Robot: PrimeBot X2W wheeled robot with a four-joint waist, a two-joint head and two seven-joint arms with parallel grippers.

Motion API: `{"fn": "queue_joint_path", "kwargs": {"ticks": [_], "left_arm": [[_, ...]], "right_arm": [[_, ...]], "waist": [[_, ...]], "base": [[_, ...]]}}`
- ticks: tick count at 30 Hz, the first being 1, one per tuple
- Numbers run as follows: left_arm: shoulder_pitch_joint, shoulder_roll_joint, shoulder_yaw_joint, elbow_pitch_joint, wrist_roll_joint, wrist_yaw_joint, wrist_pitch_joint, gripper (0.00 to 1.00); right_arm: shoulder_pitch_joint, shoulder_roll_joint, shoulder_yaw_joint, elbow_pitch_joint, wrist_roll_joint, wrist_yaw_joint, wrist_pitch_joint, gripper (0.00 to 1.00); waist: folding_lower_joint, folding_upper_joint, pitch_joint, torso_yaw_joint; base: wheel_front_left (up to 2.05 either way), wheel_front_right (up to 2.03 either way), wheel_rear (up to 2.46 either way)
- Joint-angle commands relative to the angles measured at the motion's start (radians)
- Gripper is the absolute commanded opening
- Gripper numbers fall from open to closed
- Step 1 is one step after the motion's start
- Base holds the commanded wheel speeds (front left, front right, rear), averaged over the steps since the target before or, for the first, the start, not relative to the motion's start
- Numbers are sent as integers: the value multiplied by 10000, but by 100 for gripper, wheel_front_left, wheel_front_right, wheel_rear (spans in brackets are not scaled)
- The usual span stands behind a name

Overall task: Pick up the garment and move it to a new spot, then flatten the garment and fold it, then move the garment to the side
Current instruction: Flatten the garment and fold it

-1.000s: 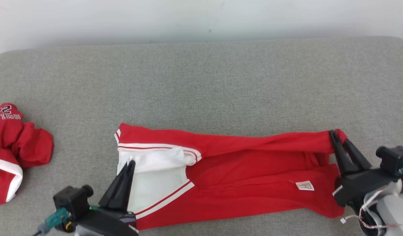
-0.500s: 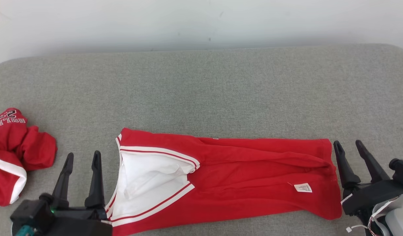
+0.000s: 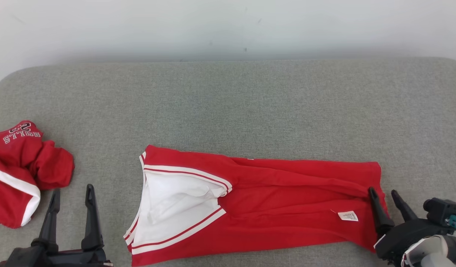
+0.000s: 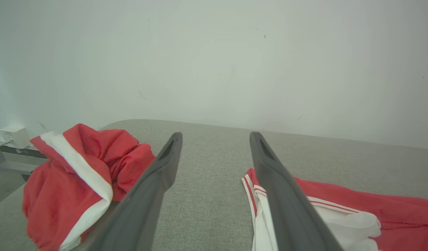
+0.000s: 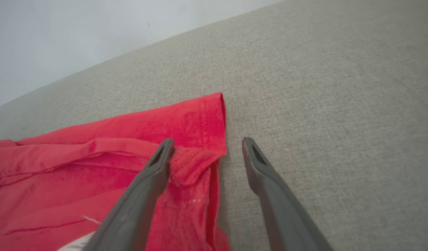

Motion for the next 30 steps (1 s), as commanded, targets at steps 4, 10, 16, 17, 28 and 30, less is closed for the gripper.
{"fn": "queue_joint_path", "kwargs": {"ticks": [4,10,16,17,28,30], "left_arm": [[185,-236,266,72,297,-123,-30,100],[233,-400,349,201,490,-210,-30,100],[267,-464,423,255,593,-258,-30,100],[267,-464,423,255,593,-258,-30,100],[388,-504,389,132,652,-244,-30,100],[414,-507,344,116,681,-244,-30,100]], "right_arm": [[-123,263,151,525,-72,-25,37,100],[-241,576,457,1224,56,-25,92,0],[-405,494,604,1473,304,-25,-137,0],[-405,494,604,1473,304,-25,-137,0],[-701,-1386,-809,1857,496,-25,-641,0],[-721,-1665,-1049,1877,387,-25,-641,0]], "waist": [[-1,0,-18,80],[-1,0,-51,169],[-1,0,-152,169],[-1,0,-152,169],[-1,0,-341,48],[-1,0,-365,22]], "base": [[0,0,0],[0,0,0],[0,0,0],[0,0,0],[0,0,0],[0,0,0]]}}
